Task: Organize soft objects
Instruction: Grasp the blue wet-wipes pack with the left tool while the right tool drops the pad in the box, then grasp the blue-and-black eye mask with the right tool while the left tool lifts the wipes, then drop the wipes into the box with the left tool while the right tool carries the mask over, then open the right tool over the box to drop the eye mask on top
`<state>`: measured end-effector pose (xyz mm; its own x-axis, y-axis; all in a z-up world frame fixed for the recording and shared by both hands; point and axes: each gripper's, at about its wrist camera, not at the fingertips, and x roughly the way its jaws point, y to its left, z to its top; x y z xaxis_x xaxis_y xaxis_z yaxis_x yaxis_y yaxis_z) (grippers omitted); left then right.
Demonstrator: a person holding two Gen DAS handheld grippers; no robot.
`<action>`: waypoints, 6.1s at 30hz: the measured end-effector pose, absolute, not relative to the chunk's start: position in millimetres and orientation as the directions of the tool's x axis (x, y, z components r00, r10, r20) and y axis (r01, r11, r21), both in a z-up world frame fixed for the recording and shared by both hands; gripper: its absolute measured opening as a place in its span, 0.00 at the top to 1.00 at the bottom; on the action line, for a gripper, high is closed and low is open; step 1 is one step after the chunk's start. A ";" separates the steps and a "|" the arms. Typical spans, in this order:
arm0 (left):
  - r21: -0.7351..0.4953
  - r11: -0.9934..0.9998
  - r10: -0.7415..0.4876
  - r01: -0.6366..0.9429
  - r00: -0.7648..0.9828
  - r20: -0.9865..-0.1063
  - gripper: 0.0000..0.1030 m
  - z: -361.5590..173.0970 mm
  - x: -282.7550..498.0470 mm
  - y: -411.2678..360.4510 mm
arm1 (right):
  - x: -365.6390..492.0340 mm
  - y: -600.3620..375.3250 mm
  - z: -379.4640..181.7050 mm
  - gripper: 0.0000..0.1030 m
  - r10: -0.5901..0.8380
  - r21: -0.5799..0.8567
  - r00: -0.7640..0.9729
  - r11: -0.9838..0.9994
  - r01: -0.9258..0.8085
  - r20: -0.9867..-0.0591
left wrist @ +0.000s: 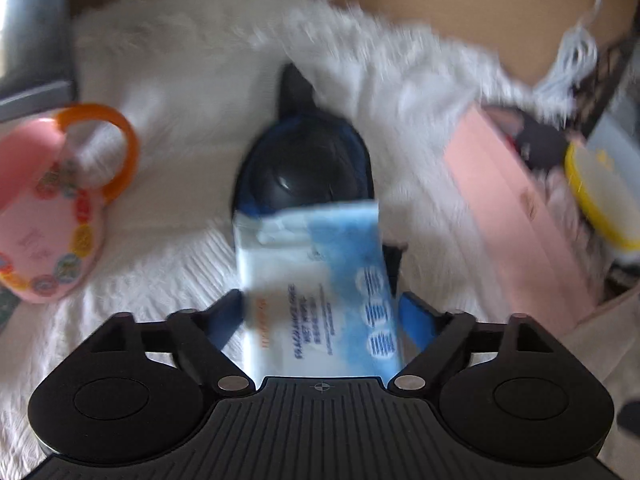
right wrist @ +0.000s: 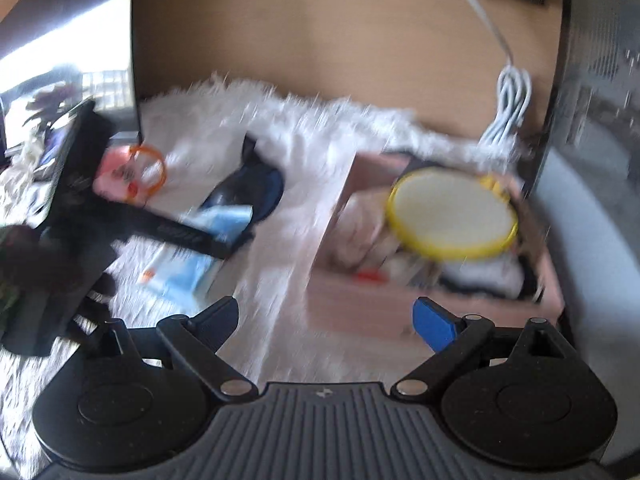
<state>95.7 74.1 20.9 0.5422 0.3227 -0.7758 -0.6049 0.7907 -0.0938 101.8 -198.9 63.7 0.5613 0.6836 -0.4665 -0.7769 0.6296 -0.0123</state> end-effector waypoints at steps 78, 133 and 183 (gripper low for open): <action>-0.312 0.776 0.163 -0.548 0.651 -0.741 0.19 42.9 -87.4 -7.3 | 43.4 -157.3 92.1 0.29 0.737 -0.055 0.388 0.432 -0.900 -0.553; -0.392 0.883 -0.027 -0.260 0.804 -0.594 0.69 75.4 224.3 16.2 | 104.5 -290.7 102.6 0.30 0.509 -0.068 0.743 0.804 -0.591 -0.435; -0.039 0.988 0.077 -0.150 0.694 -0.715 0.64 23.4 -6.7 70.8 | 39.0 -141.4 39.7 0.12 0.356 0.248 0.745 0.934 -0.258 -0.565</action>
